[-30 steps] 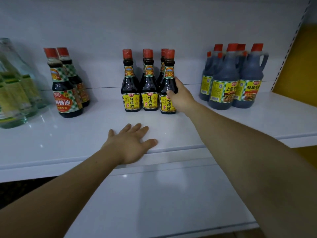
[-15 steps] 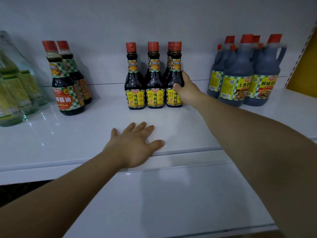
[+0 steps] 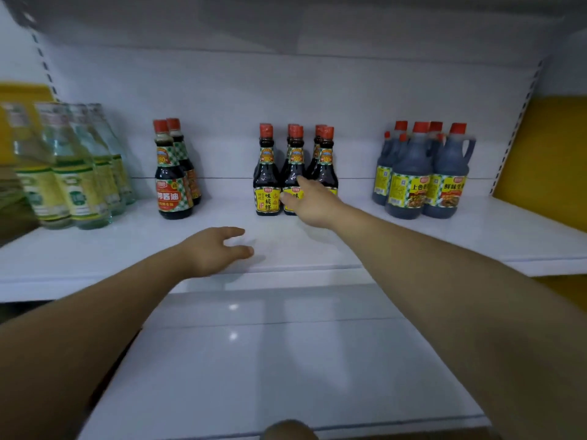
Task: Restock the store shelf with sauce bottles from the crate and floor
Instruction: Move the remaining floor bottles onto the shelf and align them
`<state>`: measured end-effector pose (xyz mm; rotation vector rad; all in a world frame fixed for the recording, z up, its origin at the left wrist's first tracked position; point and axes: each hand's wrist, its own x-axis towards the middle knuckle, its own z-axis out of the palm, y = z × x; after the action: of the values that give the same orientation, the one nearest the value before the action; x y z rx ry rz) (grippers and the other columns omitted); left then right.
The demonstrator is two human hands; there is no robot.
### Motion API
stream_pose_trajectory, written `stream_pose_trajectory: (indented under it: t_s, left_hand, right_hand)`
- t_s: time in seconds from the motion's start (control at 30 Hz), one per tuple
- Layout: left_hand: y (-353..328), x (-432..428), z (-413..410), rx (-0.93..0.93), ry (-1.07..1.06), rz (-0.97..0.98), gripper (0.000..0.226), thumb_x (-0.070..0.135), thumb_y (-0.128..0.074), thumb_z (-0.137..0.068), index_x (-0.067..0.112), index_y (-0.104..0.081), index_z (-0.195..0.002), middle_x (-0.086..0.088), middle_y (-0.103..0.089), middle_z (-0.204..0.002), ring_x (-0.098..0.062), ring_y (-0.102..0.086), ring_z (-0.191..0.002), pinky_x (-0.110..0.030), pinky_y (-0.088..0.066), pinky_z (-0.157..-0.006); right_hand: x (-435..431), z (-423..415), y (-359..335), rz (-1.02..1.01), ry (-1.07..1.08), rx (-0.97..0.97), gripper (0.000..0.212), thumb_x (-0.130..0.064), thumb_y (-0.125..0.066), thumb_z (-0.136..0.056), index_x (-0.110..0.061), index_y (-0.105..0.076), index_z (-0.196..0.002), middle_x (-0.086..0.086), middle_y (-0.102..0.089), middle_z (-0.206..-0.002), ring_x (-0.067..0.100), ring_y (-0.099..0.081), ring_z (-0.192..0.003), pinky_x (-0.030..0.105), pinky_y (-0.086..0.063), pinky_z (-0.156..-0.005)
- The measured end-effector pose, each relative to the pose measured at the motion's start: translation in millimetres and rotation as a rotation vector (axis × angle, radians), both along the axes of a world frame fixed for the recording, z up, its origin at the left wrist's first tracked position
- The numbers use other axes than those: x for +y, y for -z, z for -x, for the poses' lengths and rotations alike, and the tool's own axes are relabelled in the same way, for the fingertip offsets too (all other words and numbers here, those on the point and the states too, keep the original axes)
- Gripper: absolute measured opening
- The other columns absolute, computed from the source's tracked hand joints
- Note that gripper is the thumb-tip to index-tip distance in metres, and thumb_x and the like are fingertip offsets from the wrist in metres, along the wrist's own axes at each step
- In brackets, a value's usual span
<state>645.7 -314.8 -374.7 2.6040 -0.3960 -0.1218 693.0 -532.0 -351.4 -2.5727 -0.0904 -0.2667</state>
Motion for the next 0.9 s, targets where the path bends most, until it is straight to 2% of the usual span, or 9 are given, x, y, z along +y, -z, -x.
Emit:
stream_pose_trajectory:
  t_s: [0.17, 0.27, 0.37, 0.47, 0.57, 0.73, 0.9]
  left_hand:
    - [-3.4, 73.7, 59.9, 0.008, -0.117, -0.058, 0.064, 0.046, -0.057, -0.09, 0.025, -0.036, -0.146, 0.002, -0.03, -0.155, -0.017, -0.028, -0.142, -0.029, -0.02, -0.114]
    - [4.4, 119.8, 100.9, 0.058, -0.198, -0.078, 0.067, 0.044, -0.059, -0.09, 0.023, -0.032, -0.148, 0.001, -0.028, -0.156, -0.017, -0.028, -0.142, -0.029, -0.022, -0.114]
    - [17.6, 164.0, 145.9, 0.107, -0.315, -0.081, 0.067, 0.04, -0.058, -0.092, 0.022, -0.029, -0.149, 0.0, -0.026, -0.156, -0.019, -0.029, -0.141, -0.026, -0.026, -0.109]
    - [38.5, 213.4, 188.8, 0.198, -0.465, -0.09, 0.073, 0.046, -0.057, -0.09, 0.022, -0.024, -0.151, -0.001, -0.021, -0.158, -0.021, -0.027, -0.142, -0.032, -0.028, -0.111]
    - [60.6, 256.1, 231.0, 0.247, -0.581, -0.095, 0.074, 0.048, -0.055, -0.091, 0.022, -0.021, -0.152, -0.001, -0.024, -0.157, -0.021, -0.032, -0.14, -0.032, -0.031, -0.109]
    - [100.0, 299.7, 286.9, 0.31, -0.734, -0.004, 0.072, 0.046, -0.055, -0.092, 0.022, -0.023, -0.151, -0.003, -0.023, -0.158, -0.023, -0.027, -0.142, -0.035, -0.028, -0.114]
    - [158.0, 309.3, 324.7, 0.428, -0.849, 0.096, 0.07, 0.04, -0.053, -0.095, 0.018, -0.019, -0.152, -0.003, -0.018, -0.159, -0.023, -0.022, -0.144, -0.031, -0.024, -0.111]
  right_hand:
    - [82.4, 44.7, -4.9, 0.077, -0.179, -0.01, 0.076, -0.057, -0.041, -0.096, -0.016, -0.017, -0.154, 0.007, -0.017, -0.161, 0.025, -0.02, -0.147, 0.035, -0.021, -0.116]
    - [144.1, 68.8, -4.1, 0.113, -0.33, -0.029, 0.072, -0.056, -0.041, -0.096, -0.019, -0.019, -0.154, 0.005, -0.021, -0.16, 0.027, -0.027, -0.144, 0.035, -0.026, -0.112]
    - [207.4, 90.1, 6.0, 0.155, -0.461, 0.019, 0.076, -0.059, -0.04, -0.096, -0.017, -0.018, -0.155, 0.005, -0.019, -0.161, 0.025, -0.023, -0.146, 0.036, -0.024, -0.115]
    - [268.3, 115.6, 21.0, 0.198, -0.594, 0.069, 0.075, -0.059, -0.04, -0.096, -0.018, -0.017, -0.155, 0.005, -0.018, -0.161, 0.025, -0.024, -0.145, 0.036, -0.025, -0.114]
    - [319.8, 141.4, 39.1, 0.22, -0.728, 0.117, 0.074, -0.057, -0.04, -0.097, -0.017, -0.017, -0.155, 0.004, -0.018, -0.161, 0.025, -0.025, -0.145, 0.036, -0.027, -0.113]
    - [378.1, 171.7, 85.9, 0.285, -0.859, 0.245, 0.075, -0.06, -0.039, -0.096, -0.022, -0.014, -0.156, 0.002, -0.011, -0.163, 0.026, -0.02, -0.147, 0.04, -0.026, -0.116]
    - [414.2, 195.8, 146.0, 0.394, -0.951, 0.304, 0.074, -0.058, -0.039, -0.097, -0.021, -0.013, -0.156, 0.0, -0.013, -0.163, 0.024, -0.02, -0.147, 0.042, -0.026, -0.116]
